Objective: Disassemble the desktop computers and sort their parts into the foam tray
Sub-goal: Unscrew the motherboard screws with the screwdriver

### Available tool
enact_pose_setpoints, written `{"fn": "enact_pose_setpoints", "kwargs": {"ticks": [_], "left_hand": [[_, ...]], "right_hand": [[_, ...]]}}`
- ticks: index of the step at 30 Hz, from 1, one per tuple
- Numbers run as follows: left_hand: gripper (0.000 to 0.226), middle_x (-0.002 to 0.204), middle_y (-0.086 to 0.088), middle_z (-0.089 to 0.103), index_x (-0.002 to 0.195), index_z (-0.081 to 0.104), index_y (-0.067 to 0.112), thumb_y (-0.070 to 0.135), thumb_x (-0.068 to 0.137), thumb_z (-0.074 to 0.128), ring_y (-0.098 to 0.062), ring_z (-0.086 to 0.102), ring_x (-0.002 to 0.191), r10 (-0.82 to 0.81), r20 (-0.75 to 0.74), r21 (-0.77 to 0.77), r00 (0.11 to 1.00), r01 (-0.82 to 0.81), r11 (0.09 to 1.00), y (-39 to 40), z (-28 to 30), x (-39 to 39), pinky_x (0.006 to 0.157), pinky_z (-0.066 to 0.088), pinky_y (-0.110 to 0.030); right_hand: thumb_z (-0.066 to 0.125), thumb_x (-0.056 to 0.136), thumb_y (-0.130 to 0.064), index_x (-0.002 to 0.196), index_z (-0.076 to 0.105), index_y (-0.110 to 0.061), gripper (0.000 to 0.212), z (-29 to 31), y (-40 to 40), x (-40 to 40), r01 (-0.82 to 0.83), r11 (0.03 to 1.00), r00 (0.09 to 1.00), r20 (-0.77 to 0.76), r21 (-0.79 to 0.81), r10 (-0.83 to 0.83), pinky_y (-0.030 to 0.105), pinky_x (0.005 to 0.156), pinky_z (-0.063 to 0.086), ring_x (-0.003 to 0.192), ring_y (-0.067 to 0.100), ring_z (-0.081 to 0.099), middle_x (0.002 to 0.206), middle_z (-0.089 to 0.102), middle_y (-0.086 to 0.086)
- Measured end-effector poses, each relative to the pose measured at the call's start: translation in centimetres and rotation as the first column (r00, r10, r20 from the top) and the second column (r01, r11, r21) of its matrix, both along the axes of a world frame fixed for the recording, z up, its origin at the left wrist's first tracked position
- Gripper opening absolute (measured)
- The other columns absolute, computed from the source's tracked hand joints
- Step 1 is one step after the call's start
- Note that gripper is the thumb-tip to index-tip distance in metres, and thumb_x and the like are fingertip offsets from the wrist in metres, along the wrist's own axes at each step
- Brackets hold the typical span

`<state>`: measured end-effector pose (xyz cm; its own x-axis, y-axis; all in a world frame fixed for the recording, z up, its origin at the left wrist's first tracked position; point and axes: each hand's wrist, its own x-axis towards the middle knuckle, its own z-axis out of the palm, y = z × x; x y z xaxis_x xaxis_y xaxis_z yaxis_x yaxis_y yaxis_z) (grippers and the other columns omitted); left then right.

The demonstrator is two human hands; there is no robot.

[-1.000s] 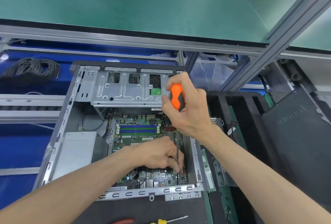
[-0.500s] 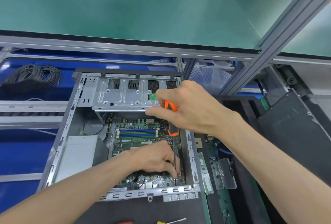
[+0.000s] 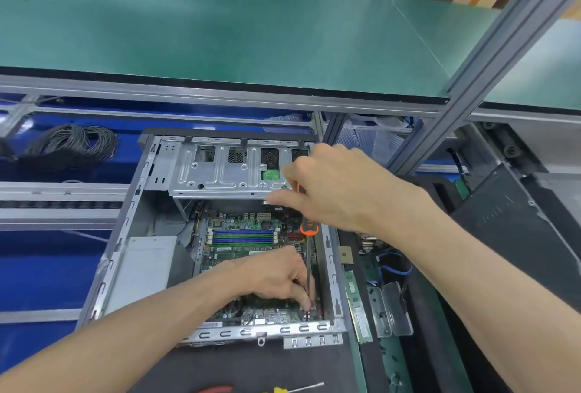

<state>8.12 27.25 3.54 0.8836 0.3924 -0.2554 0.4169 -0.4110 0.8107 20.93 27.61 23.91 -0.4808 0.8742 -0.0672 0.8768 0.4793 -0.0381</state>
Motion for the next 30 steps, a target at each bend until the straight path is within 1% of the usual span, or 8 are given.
{"fn": "enact_pose_setpoints", "kwargs": {"ticks": [3, 6, 9, 14, 18, 23, 27, 30], "left_hand": [[0.023, 0.052, 0.023, 0.061, 0.097, 0.08, 0.014, 0.034, 0.087, 0.077, 0.0, 0.052, 0.046, -0.014, -0.019, -0.019, 1.0, 0.014, 1.0, 0.0, -0.1, 0.2, 0.053, 0.043, -0.012], [0.021, 0.08, 0.004, 0.077, 0.097, 0.08, 0.014, 0.032, 0.087, 0.077, -0.021, 0.069, 0.071, -0.003, -0.003, -0.038, 1.0, 0.003, 0.999, -0.2, 0.0, -0.2, 0.073, 0.057, -0.04], [0.023, 0.086, -0.007, 0.077, 0.098, 0.081, 0.015, 0.034, 0.087, 0.077, -0.031, 0.069, 0.078, -0.005, 0.005, 0.012, 1.0, 0.005, 1.0, -0.3, -0.4, -0.4, 0.076, 0.055, -0.046], [0.026, 0.076, -0.004, 0.076, 0.096, 0.081, 0.013, 0.037, 0.088, 0.076, -0.014, 0.064, 0.059, 0.008, -0.03, 0.03, 1.0, -0.007, 1.0, 0.0, -0.5, -0.3, 0.065, 0.054, -0.032], [0.03, 0.084, -0.013, 0.077, 0.098, 0.08, 0.011, 0.039, 0.088, 0.075, -0.035, 0.07, 0.073, 0.001, -0.02, 0.023, 1.0, -0.001, 1.0, 0.0, -0.6, -0.4, 0.07, 0.056, -0.046], [0.027, 0.082, -0.009, 0.077, 0.099, 0.08, 0.013, 0.038, 0.089, 0.074, -0.03, 0.07, 0.071, -0.039, 0.0, 0.06, 0.999, 0.038, 0.997, -0.4, -0.3, -0.4, 0.068, 0.056, -0.045], [0.028, 0.069, -0.005, 0.074, 0.097, 0.081, 0.014, 0.04, 0.087, 0.075, -0.015, 0.059, 0.051, -0.018, -0.041, 0.079, 0.999, 0.021, 0.997, -0.3, 0.1, -0.1, 0.057, 0.054, -0.034], [0.028, 0.077, -0.01, 0.076, 0.098, 0.081, 0.014, 0.04, 0.087, 0.076, -0.028, 0.064, 0.061, -0.022, -0.048, 0.057, 0.999, 0.025, 0.998, -0.5, 0.3, 0.2, 0.06, 0.055, -0.036]], "right_hand": [[0.053, 0.098, -0.045, 0.081, 0.054, -0.022, 0.029, 0.1, 0.2, 0.0, -0.071, 0.996, 0.996, -0.053, -0.061, 0.068, 0.036, 0.069, 0.038, 0.072, 0.024, 0.045, 0.066, 0.041, -0.006], [0.061, 0.092, -0.028, 0.079, 0.061, -0.028, 0.012, 1.0, 0.3, 0.2, -0.188, 0.955, 0.978, -0.13, -0.231, 0.161, 0.031, 0.066, 0.042, 0.066, 0.002, 0.049, 0.067, 0.056, -0.011], [0.062, 0.087, -0.018, 0.093, 0.068, -0.031, 0.015, 1.5, 0.2, 0.2, -0.256, 0.884, 0.955, -0.246, -0.391, 0.168, 0.027, 0.062, 0.047, 0.067, 0.01, 0.059, 0.081, 0.067, -0.002], [0.054, 0.092, -0.059, 0.082, 0.055, -0.027, 0.034, 0.3, 0.5, -0.5, -0.032, 0.997, 0.999, -0.01, -0.067, 0.032, 0.035, 0.063, 0.037, 0.073, 0.027, 0.051, 0.072, 0.047, -0.006], [0.063, 0.092, -0.036, 0.08, 0.061, -0.024, 0.018, 0.7, 0.5, -0.3, -0.169, 0.97, 0.984, -0.091, -0.177, 0.155, 0.03, 0.063, 0.038, 0.071, 0.006, 0.052, 0.069, 0.057, -0.011], [0.065, 0.083, -0.018, 0.09, 0.067, -0.029, 0.014, 2.2, -0.4, 0.3, -0.201, 0.894, 0.974, -0.178, -0.401, 0.139, 0.03, 0.061, 0.049, 0.07, 0.009, 0.059, 0.079, 0.067, -0.003], [0.058, 0.092, -0.055, 0.079, 0.057, -0.024, 0.034, 1.5, -0.6, 0.0, -0.029, 0.992, 0.999, 0.02, -0.123, 0.032, 0.033, 0.062, 0.037, 0.075, 0.025, 0.048, 0.072, 0.048, -0.003], [0.061, 0.094, -0.038, 0.078, 0.063, -0.022, 0.023, 1.7, -1.0, 0.3, -0.131, 0.976, 0.991, -0.008, -0.175, 0.132, 0.03, 0.068, 0.037, 0.076, 0.012, 0.05, 0.072, 0.057, -0.008]]}}
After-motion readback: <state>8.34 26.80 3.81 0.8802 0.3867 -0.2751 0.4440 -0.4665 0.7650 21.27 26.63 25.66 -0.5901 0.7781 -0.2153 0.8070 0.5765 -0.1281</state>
